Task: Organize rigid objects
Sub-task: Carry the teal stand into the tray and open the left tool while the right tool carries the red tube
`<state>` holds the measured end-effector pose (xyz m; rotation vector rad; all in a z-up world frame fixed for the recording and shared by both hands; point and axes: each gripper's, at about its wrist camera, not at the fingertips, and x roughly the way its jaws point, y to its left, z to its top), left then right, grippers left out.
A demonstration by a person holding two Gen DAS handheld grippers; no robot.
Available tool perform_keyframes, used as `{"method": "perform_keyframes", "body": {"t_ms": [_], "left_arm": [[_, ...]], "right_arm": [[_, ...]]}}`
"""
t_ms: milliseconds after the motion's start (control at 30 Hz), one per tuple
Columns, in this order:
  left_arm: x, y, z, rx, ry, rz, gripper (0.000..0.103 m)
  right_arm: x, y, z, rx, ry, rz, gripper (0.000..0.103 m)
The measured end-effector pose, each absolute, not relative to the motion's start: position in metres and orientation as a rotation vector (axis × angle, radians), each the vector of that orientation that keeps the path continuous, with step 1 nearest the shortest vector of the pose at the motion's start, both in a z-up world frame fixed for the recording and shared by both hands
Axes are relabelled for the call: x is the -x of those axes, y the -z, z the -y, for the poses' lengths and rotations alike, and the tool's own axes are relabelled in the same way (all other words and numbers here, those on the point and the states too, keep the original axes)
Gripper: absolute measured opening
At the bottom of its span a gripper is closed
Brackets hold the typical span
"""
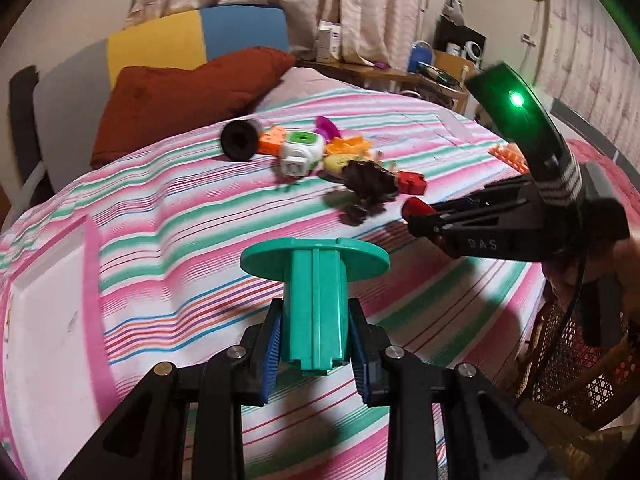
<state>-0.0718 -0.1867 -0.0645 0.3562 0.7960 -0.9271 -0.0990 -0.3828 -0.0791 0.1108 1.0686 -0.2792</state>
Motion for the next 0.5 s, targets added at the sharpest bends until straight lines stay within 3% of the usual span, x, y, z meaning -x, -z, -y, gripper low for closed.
{"method": "perform_keyframes", "body": {"t_ms": [500], "left_arm": [[0.013,0.055,0.097,-0.126,0.747,-0.842,0.03]], "right_arm": [[0.095,0.079,0.334,-0.031,0.219,-1.019,0.024]]}}
